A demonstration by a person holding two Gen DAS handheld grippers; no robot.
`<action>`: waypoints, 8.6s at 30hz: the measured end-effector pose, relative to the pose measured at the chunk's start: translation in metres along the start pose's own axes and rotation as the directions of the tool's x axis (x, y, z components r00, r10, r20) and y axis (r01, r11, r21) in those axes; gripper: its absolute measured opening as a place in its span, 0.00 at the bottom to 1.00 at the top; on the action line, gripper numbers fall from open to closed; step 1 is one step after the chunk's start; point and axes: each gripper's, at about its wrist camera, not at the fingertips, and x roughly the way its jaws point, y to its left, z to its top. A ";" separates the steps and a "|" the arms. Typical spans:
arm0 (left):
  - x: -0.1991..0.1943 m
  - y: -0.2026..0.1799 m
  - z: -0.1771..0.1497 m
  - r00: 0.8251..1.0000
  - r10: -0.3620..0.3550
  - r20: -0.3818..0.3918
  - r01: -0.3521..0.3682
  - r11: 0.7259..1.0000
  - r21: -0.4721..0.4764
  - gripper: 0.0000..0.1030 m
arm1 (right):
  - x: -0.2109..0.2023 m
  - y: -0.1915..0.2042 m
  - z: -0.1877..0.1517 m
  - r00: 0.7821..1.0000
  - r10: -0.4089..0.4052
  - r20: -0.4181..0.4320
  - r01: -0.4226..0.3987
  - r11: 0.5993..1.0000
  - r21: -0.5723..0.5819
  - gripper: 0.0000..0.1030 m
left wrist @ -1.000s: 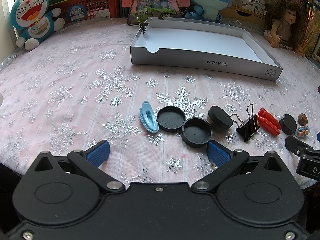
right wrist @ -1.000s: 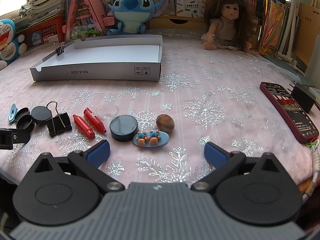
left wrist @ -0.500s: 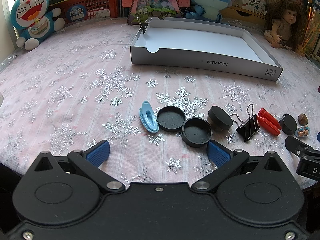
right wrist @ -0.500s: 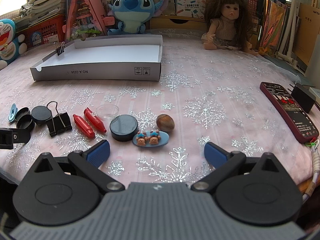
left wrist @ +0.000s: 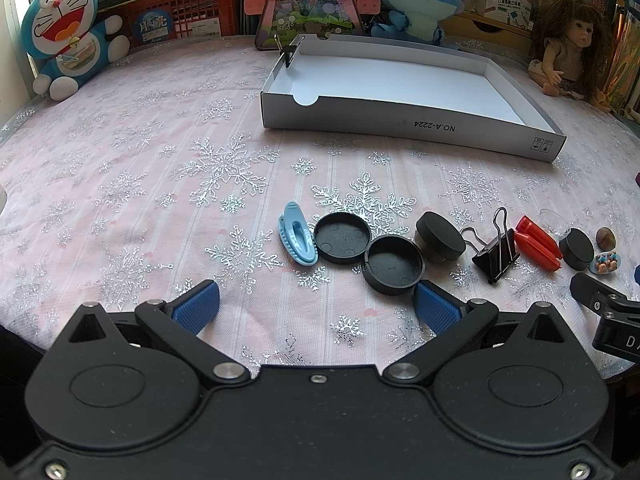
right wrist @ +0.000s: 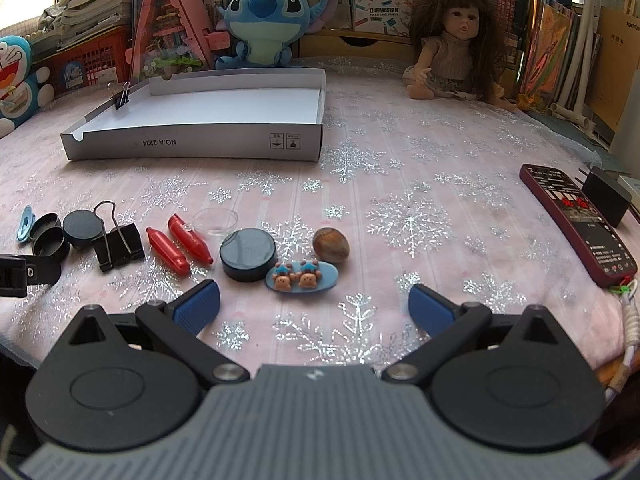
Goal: Organize rigid objects
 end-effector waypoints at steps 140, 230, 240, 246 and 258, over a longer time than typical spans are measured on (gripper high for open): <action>0.081 -0.019 0.143 0.981 -0.100 0.164 0.096 0.995 0.030 0.57 | 0.102 0.031 0.140 0.987 0.156 0.040 -0.151 0.984 -0.094 0.69; -0.007 0.040 0.031 0.916 -0.234 0.326 0.217 0.972 0.090 0.14 | 0.006 -0.028 0.032 0.968 0.110 0.225 -0.097 0.993 -0.069 0.21; 0.014 0.032 0.095 0.922 -0.220 0.318 0.215 0.975 0.050 0.14 | 0.032 -0.024 0.085 0.967 0.139 0.214 -0.138 0.990 -0.023 0.21; 0.048 0.030 0.141 0.940 -0.219 0.262 0.223 0.975 0.012 0.14 | 0.065 -0.025 0.127 0.971 0.185 0.150 -0.192 0.981 0.034 0.21; 0.110 0.025 0.167 0.972 -0.163 0.167 0.170 0.985 -0.026 0.14 | 0.128 -0.015 0.156 0.979 0.206 0.011 -0.206 0.974 0.094 0.21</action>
